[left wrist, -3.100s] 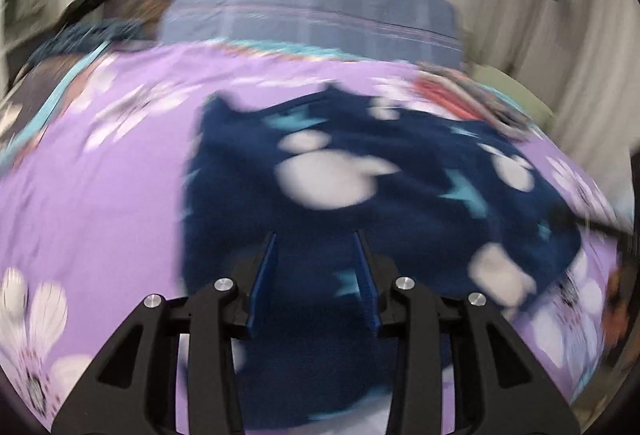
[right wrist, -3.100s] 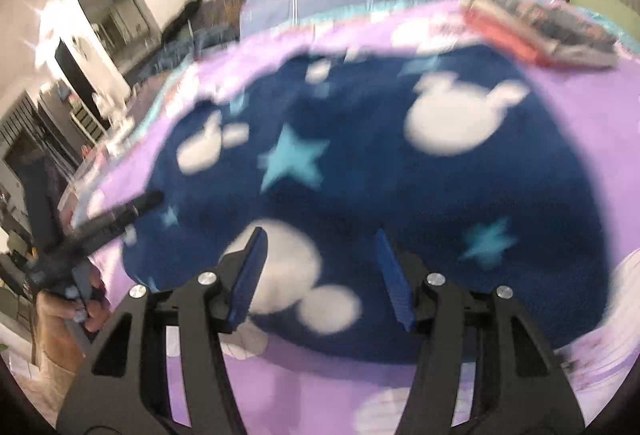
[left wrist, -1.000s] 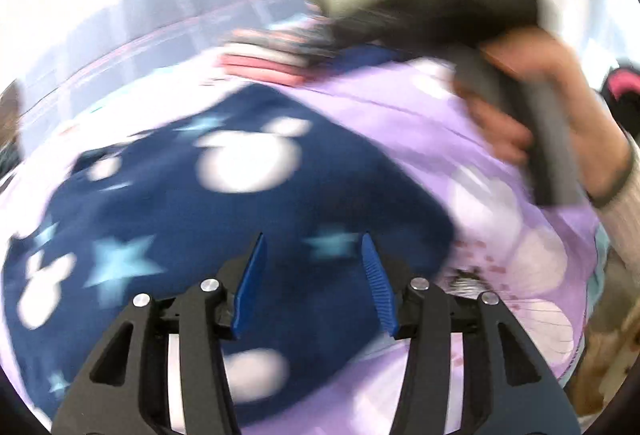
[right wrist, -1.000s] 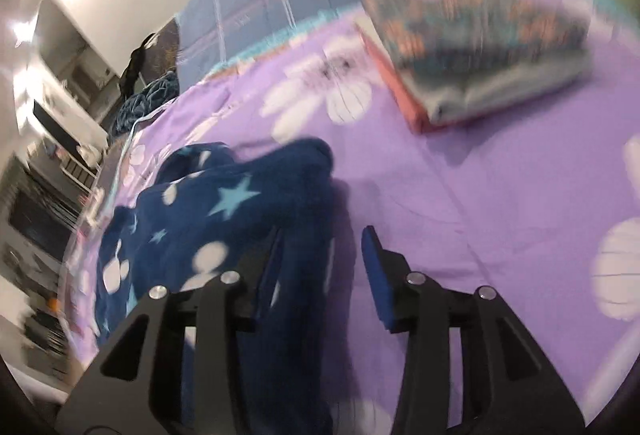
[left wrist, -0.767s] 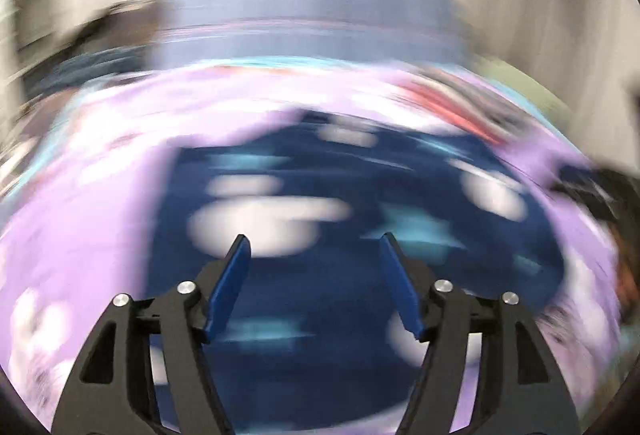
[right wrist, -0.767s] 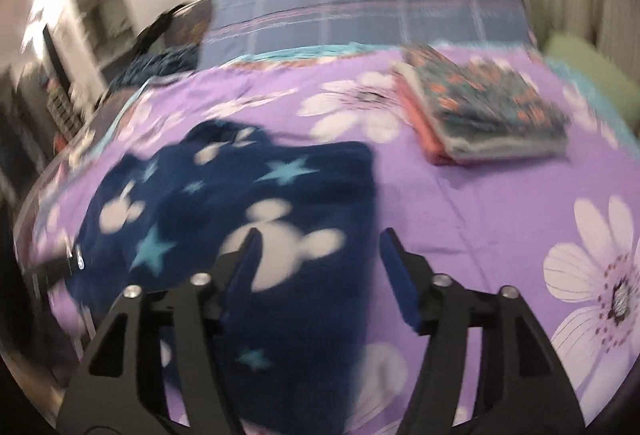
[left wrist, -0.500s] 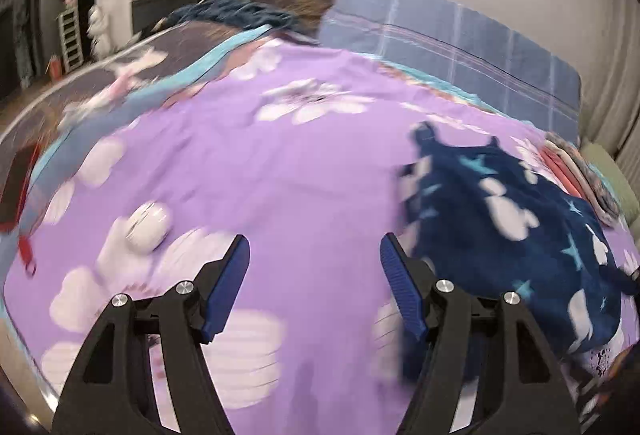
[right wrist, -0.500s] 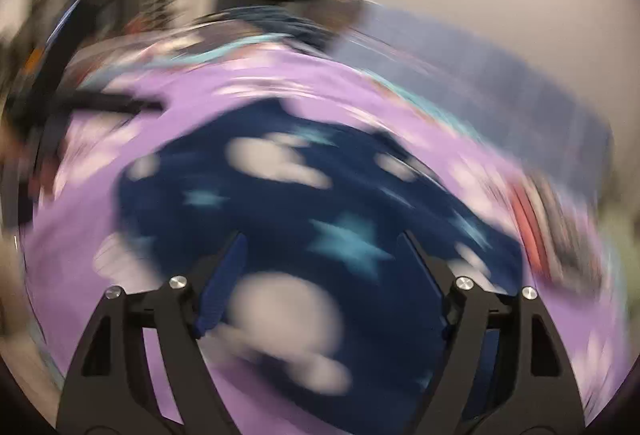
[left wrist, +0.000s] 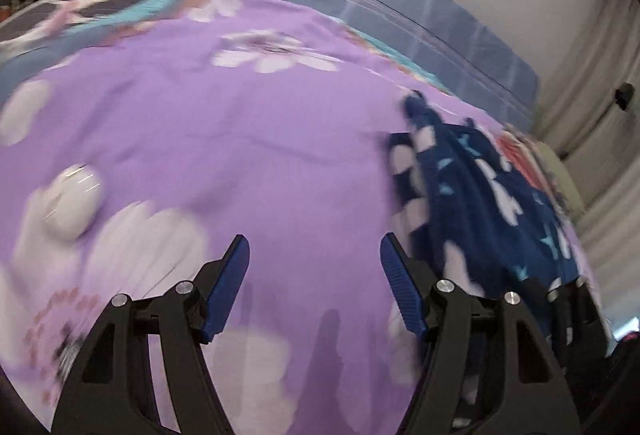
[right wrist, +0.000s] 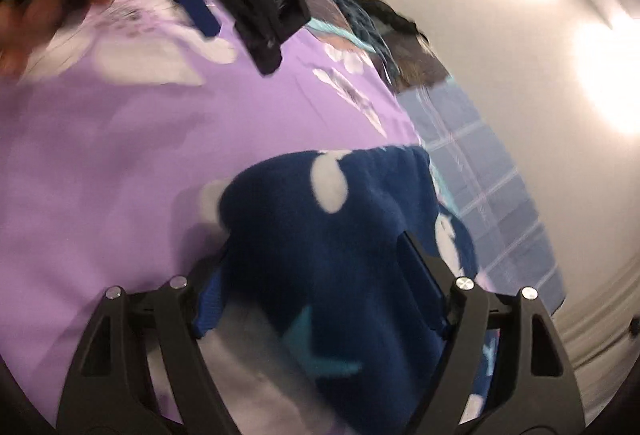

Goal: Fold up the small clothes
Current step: 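Grasp the garment leg with the right gripper while the left gripper grasps its cuff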

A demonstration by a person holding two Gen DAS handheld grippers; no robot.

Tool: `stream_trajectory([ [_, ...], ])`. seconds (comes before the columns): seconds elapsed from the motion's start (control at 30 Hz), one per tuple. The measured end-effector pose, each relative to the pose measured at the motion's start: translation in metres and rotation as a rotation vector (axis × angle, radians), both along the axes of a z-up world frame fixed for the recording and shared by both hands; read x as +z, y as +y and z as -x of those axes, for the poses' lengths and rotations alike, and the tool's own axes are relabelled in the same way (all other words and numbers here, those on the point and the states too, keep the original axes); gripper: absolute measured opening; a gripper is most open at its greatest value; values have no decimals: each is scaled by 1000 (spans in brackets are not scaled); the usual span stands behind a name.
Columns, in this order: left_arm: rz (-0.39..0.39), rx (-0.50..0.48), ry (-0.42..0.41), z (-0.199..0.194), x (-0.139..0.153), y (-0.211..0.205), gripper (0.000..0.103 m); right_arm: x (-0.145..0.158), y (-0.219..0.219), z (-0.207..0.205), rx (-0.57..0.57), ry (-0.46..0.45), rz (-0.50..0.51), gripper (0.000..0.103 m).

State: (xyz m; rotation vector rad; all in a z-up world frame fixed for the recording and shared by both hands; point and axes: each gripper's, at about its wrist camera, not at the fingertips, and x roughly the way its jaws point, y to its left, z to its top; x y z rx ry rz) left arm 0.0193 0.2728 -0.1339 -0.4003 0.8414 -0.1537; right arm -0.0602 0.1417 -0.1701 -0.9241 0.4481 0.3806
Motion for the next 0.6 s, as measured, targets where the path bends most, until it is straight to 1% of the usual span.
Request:
stream_trajectory([
  [0.03,16,-13,5,-10,0,-2,68,1,4,-3,-8,1,-5,77],
  [0.1,35,-27,17,-29,0,-5,68,-1,13,-6,-7,-29,9,66],
  [0.13,36,-30,17,-34,2,-7,68,-1,16,-6,-3,-44,19,44],
  [0.17,37,-35,12,-37,4,-9,68,2,17,-4,0,-64,16,29],
  [0.2,38,-46,-2,-39,7,-10,68,10,14,-2,0,-56,-20,26],
  [0.23,41,-54,-10,-40,9,-10,68,25,7,-4,1,4,-107,23],
  [0.3,52,-68,-15,-42,11,-10,68,47,-7,-7,17,90,-225,22],
  [0.37,74,-79,7,-49,7,-11,69,61,-15,-5,30,114,-262,22],
  [0.4,92,-89,21,-54,4,-12,69,63,-19,-5,41,136,-272,22],
  [0.47,172,-136,70,-67,-8,-19,69,56,-21,-6,59,170,-249,22],
  [0.5,228,-178,103,-75,-14,-24,69,51,-21,-8,65,178,-228,22],
  [0.57,308,-231,141,-89,-22,-32,70,40,-16,-9,67,176,-201,23],
  [0.6,339,-244,149,-96,-25,-34,73,39,-13,-7,62,162,-195,23],
])
